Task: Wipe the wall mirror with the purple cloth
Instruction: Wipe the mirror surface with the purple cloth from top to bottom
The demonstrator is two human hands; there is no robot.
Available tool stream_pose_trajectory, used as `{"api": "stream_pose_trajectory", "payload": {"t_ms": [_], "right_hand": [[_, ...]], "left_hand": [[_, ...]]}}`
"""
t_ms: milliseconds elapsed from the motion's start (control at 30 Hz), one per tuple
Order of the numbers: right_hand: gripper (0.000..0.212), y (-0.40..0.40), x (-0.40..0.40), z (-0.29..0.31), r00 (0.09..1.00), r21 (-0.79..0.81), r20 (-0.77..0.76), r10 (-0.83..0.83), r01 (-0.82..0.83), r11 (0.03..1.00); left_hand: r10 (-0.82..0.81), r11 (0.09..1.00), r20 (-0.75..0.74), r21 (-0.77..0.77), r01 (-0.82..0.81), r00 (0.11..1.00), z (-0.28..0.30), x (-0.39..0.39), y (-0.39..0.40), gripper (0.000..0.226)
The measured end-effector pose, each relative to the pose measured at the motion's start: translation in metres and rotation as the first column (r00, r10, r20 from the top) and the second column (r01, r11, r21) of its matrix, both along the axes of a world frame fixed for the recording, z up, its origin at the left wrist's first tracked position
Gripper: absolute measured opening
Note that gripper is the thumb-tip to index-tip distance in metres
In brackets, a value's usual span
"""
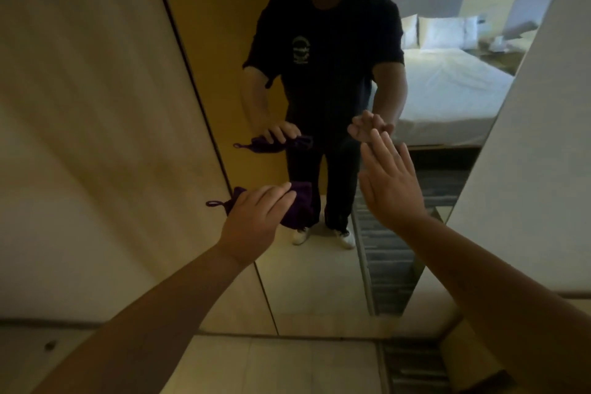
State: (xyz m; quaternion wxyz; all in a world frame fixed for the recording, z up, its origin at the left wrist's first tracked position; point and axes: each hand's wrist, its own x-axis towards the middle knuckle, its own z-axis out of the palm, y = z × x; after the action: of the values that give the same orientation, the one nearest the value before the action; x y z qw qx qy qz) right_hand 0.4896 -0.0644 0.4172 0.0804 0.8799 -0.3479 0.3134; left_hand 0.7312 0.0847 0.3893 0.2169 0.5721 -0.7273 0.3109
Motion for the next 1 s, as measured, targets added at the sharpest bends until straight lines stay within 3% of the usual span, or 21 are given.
{"api": "stream_pose_trajectory", "payload": {"t_ms": [367, 800, 1000], "right_hand": [[0.059, 0.004, 0.052, -0.058, 0.997, -0.155, -0.071, -0.029, 0.018, 0.988], [0.056, -0.066, 0.082, -0.091, 0.987, -0.545, 0.157, -0.046, 0.125, 0.829], [0.060, -0.064, 0.085, -0.095, 0.976, -0.576, 0.196, -0.098, 0.195, 0.794]], "left_hand": [[-0.071, 0.983, -0.045, -0.173, 0.062, 0.996, -0.034, 0.060, -0.019, 0.033], [-0.068, 0.840, 0.121, -0.529, 0.123, 0.990, -0.107, 0.076, -0.080, 0.042], [-0.013, 0.791, 0.157, -0.603, 0.106, 0.988, -0.128, 0.073, -0.085, 0.038]]}}
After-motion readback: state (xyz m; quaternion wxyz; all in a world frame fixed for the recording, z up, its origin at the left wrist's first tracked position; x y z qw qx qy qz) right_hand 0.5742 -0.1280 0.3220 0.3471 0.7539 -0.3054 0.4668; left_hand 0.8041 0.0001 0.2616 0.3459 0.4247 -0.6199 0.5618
